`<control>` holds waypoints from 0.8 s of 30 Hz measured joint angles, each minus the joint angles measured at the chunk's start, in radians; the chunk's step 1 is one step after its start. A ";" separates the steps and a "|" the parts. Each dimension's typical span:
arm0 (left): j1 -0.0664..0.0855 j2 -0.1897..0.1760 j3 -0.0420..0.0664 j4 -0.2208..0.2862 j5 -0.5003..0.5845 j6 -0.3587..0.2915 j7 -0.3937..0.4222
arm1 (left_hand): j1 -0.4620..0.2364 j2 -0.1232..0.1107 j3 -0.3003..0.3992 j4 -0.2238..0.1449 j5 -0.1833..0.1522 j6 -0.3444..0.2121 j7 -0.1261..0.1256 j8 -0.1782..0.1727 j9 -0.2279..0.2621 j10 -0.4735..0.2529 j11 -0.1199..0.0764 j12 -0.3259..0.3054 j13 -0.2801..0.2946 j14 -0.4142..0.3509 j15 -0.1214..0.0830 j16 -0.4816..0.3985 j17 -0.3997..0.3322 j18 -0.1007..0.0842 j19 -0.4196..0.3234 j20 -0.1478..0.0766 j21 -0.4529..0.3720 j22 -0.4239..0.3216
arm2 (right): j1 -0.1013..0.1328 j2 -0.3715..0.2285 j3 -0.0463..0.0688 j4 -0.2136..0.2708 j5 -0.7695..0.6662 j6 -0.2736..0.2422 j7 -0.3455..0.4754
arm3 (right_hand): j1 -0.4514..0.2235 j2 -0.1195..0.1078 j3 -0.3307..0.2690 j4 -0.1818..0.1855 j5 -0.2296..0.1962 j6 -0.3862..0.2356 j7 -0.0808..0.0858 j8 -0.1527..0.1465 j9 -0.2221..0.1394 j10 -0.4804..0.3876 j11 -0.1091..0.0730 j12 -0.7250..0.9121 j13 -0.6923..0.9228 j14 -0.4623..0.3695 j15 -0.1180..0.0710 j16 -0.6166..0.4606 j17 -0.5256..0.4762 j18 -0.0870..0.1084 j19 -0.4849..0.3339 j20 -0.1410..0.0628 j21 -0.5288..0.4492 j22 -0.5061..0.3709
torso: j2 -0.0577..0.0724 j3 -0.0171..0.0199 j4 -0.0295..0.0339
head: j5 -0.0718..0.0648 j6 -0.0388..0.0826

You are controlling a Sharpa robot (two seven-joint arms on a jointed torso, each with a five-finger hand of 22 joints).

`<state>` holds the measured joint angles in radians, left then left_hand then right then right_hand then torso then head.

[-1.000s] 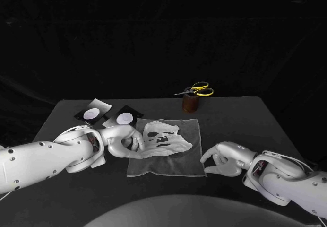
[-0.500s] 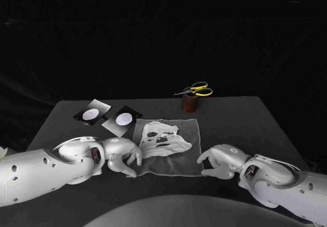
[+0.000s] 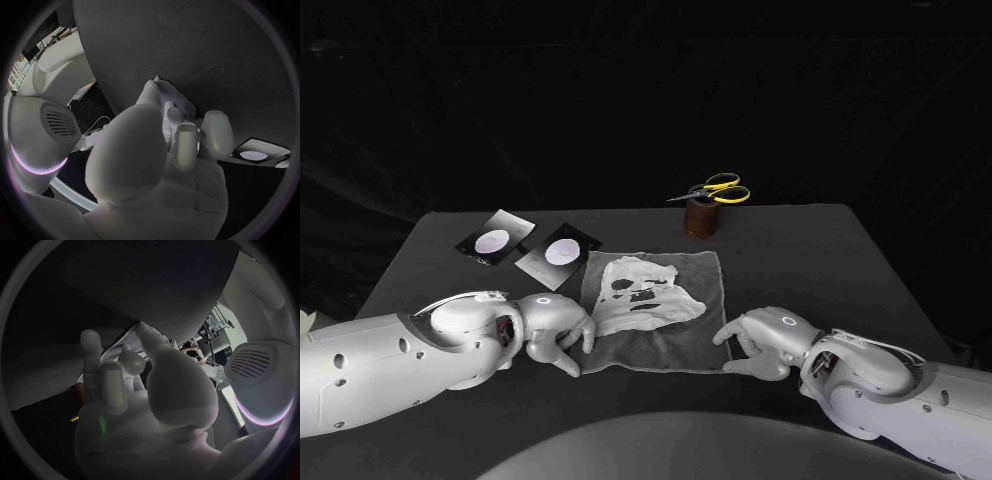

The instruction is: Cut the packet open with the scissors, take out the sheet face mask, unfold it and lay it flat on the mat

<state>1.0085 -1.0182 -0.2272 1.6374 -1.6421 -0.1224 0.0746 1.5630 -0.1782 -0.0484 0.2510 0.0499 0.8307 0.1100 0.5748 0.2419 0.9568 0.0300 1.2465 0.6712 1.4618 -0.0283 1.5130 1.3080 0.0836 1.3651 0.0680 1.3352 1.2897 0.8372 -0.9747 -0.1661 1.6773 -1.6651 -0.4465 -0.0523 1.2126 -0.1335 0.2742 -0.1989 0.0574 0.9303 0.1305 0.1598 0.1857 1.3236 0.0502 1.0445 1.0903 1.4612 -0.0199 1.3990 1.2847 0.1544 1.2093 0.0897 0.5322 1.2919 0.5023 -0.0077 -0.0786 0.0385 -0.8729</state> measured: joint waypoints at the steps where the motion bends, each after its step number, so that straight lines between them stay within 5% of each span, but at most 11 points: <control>1: -0.002 0.002 0.002 -0.002 -0.003 0.000 -0.001 | 0.012 0.004 0.000 0.000 0.000 0.000 0.000 0.002 0.001 0.003 -0.003 0.005 0.006 0.000 0.000 0.000 0.000 0.000 0.000 0.000 0.001 0.002 | -0.001 0.001 0.001 -0.001 -0.003 0.000 -0.001 | 0.001 -0.001 -0.003 -0.002 0.000 0.000 0.000 0.000 0.000 0.000 0.000 0.000 0.000 0.000 0.000 0.000 0.001 0.000 0.000 0.000 0.000 0.000 | 0.000 0.0002 0.0000 | 0.000 0.000; 12: -0.022 0.017 0.014 -0.017 -0.019 -0.018 0.003 | 0.076 0.032 0.008 0.013 -0.007 0.028 -0.012 0.014 0.001 0.044 -0.014 0.031 0.061 0.004 -0.004 0.005 0.000 0.000 0.011 -0.004 0.015 0.013 | -0.004 0.007 0.005 -0.006 -0.034 -0.001 -0.006 | 0.041 0.023 -0.020 -0.024 -0.006 0.079 0.004 0.038 0.011 0.001 -0.001 0.035 0.025 0.003 0.004 0.018 0.023 -0.001 0.009 0.002 0.029 0.011 | 0.000 0.0006 -0.0012 | 0.001 0.000; 24: -0.028 0.023 0.015 -0.027 -0.024 -0.037 0.018 | 0.077 0.032 0.060 0.065 -0.006 0.128 -0.030 -0.010 -0.038 0.109 -0.033 0.047 0.119 0.005 -0.023 0.014 0.000 0.000 0.023 -0.016 0.020 0.020 | -0.007 0.019 0.007 -0.008 -0.080 0.002 0.003 | 0.074 0.082 0.028 -0.054 -0.010 0.203 -0.034 0.100 0.018 0.058 -0.032 0.116 0.088 0.004 -0.015 0.060 0.025 -0.009 0.061 -0.022 0.151 0.016 | 0.000 0.0012 -0.0008 | -0.001 0.000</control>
<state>0.9802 -0.9957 -0.2118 1.6108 -1.6662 -0.1596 0.0926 1.6396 -0.1465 0.0112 0.3157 0.0439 0.9584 0.0799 0.5649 0.2042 1.0658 -0.0032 1.2937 0.7904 1.4670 -0.0517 1.5266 1.3080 0.0834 1.3886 0.0520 1.3548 1.3097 0.8303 -0.9557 -0.1595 1.6689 -1.7450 -0.4441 -0.0496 1.2869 -0.0518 0.3020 -0.2529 0.0479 1.1329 0.0965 0.2595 0.2039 1.3812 0.0177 1.1602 1.1782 1.4648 -0.0350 1.4590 1.3093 0.1457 1.2708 0.0677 0.6835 1.3083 0.5028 -0.0065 -0.0794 0.0379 -0.8728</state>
